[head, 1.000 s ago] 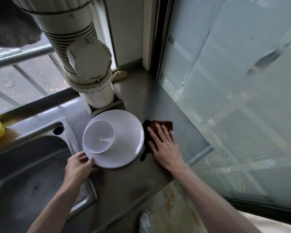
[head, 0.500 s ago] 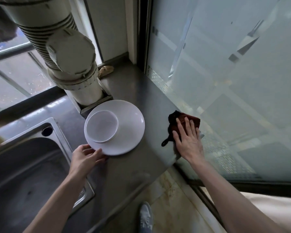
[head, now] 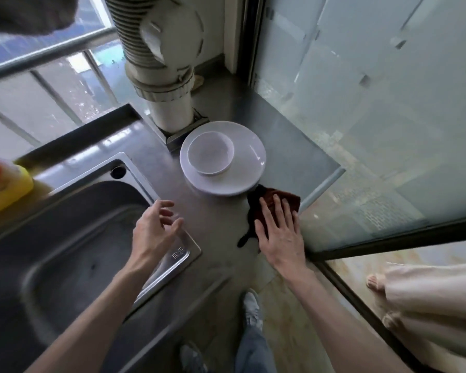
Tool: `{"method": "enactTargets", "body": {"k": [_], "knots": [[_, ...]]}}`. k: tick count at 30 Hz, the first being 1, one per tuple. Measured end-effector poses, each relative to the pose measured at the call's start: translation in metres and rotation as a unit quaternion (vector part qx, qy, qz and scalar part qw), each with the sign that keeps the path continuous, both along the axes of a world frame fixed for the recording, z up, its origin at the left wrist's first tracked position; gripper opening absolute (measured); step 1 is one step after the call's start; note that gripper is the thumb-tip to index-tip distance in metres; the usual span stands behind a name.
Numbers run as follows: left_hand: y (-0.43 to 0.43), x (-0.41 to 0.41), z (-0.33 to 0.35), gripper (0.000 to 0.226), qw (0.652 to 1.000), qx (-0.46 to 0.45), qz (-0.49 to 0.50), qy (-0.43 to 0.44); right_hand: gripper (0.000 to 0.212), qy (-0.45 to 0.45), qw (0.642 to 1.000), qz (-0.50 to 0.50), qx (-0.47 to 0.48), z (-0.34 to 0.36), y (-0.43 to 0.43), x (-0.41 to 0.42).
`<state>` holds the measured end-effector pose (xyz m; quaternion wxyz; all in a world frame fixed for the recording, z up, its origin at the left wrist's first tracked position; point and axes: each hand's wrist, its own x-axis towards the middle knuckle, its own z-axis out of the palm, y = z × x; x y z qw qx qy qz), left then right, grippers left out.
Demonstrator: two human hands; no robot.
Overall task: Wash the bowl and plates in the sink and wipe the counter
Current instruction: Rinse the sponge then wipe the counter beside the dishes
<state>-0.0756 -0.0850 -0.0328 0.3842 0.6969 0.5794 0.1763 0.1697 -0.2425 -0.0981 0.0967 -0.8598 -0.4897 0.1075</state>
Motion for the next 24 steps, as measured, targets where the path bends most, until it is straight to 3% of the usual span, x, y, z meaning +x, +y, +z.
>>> {"method": "enactTargets", "body": {"k": [6,13,16,20,21,22,24], "knots": [[-0.023,-0.085,0.0,0.03,0.997,-0.007,0.04,-0.06,0.059,0.022,0.995,0.08,0.055,0.001,-0.018,-0.131],[-0.048,-0.183,0.003,0.031,0.991,-0.016,0.098,-0.085,0.051,0.093,0.975,0.009,0.2,0.02,-0.023,-0.212],[-0.057,-0.21,0.005,0.03,0.987,-0.036,0.121,-0.102,0.038,0.097,0.965,0.082,0.229,0.022,-0.032,-0.258],[-0.072,-0.25,0.01,0.027,0.976,-0.055,0.179,-0.111,0.045,0.293,0.944,0.059,0.143,0.036,-0.038,-0.335],[-0.077,-0.261,0.012,0.029,0.972,-0.054,0.202,-0.111,0.044,0.377,0.92,0.035,0.099,0.044,-0.035,-0.354],[-0.081,-0.272,0.014,0.032,0.967,-0.052,0.222,-0.115,0.039,0.481,0.875,0.006,0.065,0.049,-0.03,-0.37],[-0.088,-0.291,0.018,0.036,0.961,-0.062,0.24,-0.126,0.022,0.662,0.745,-0.074,0.008,0.059,-0.012,-0.39]]}}
